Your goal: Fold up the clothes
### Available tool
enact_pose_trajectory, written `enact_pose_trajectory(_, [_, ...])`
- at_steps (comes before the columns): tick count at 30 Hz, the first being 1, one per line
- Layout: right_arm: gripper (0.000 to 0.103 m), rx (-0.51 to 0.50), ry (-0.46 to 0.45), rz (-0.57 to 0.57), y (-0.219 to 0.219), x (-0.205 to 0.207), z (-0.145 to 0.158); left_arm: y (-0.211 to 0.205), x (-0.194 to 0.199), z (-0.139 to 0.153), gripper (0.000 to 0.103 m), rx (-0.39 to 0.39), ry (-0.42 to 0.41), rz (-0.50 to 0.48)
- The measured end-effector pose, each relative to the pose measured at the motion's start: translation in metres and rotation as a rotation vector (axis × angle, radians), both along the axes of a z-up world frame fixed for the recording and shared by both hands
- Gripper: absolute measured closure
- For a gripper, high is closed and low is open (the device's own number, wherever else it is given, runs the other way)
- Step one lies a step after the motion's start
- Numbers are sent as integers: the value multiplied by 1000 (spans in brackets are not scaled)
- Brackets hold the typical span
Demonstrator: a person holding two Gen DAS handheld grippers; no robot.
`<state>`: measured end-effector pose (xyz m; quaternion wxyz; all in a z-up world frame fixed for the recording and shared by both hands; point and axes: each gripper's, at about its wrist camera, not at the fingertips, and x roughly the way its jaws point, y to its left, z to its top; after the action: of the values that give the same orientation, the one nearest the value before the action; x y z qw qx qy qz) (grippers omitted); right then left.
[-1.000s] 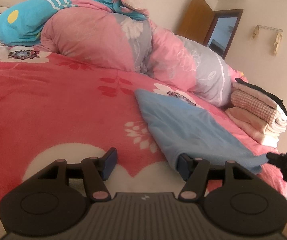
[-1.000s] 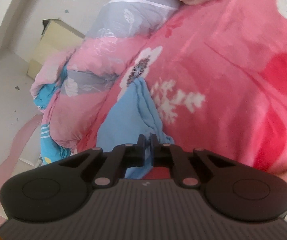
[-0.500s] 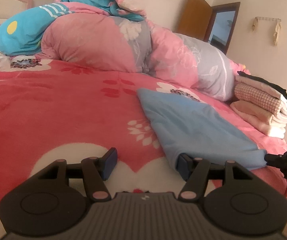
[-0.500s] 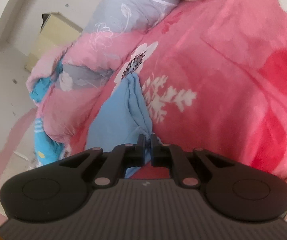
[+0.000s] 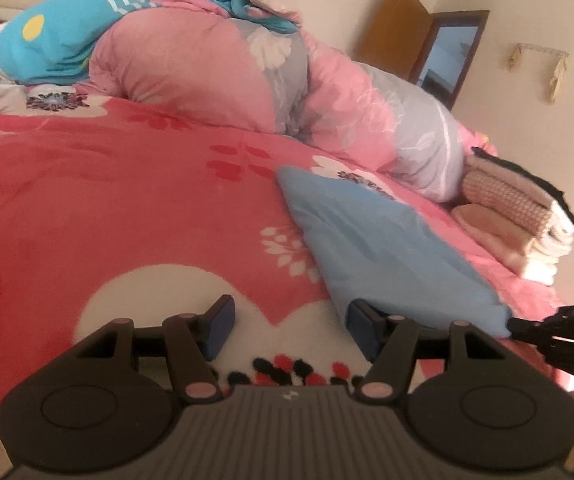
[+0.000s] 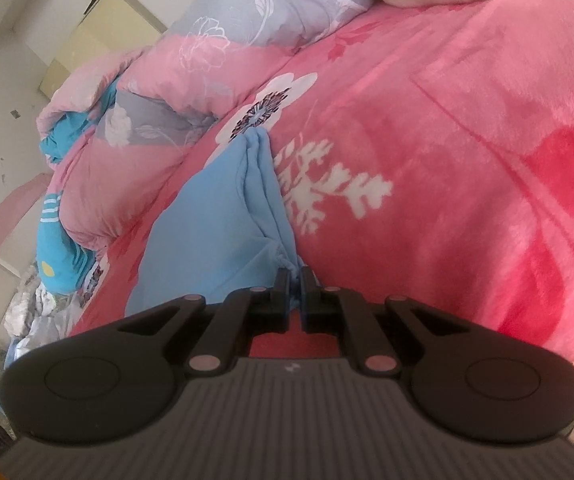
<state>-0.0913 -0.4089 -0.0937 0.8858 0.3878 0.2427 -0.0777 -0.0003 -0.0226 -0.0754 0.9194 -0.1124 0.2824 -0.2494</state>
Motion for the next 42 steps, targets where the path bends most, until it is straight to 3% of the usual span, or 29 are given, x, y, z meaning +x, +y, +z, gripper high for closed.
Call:
enact_pose_trajectory(8, [100, 13, -4, -4, 0, 0, -1, 37, -14, 15, 35, 5, -66, 37])
enact_pose_trajectory(13, [100, 16, -1, -8, -1, 0, -1, 10, 1, 38, 35, 18, -146, -24])
enact_pose_trajectory(18, [100, 3, 12, -17, 2, 1, 1, -62, 1, 41, 33, 219, -286, -240])
enact_pose_trajectory(22, [100, -5, 21, -28, 4, 2, 4, -94, 1, 13, 34, 362, -308, -325])
enact_pose_trajectory(28, [96, -29, 34, -20, 2, 6, 15, -88, 5, -3, 34, 310, -292, -337])
enact_pose_trajectory(33, [82, -130, 2, -13, -7, 16, 52, -79, 13, -7, 33, 246, -256, -340])
enact_pose_trajectory(36, [79, -134, -13, 61, -16, 52, 68, -77, 15, -8, 32, 234, -253, -341])
enact_pose_trajectory(42, [75, -157, 21, 226, -33, 159, 68, -75, 18, -10, 31, 214, -248, -343])
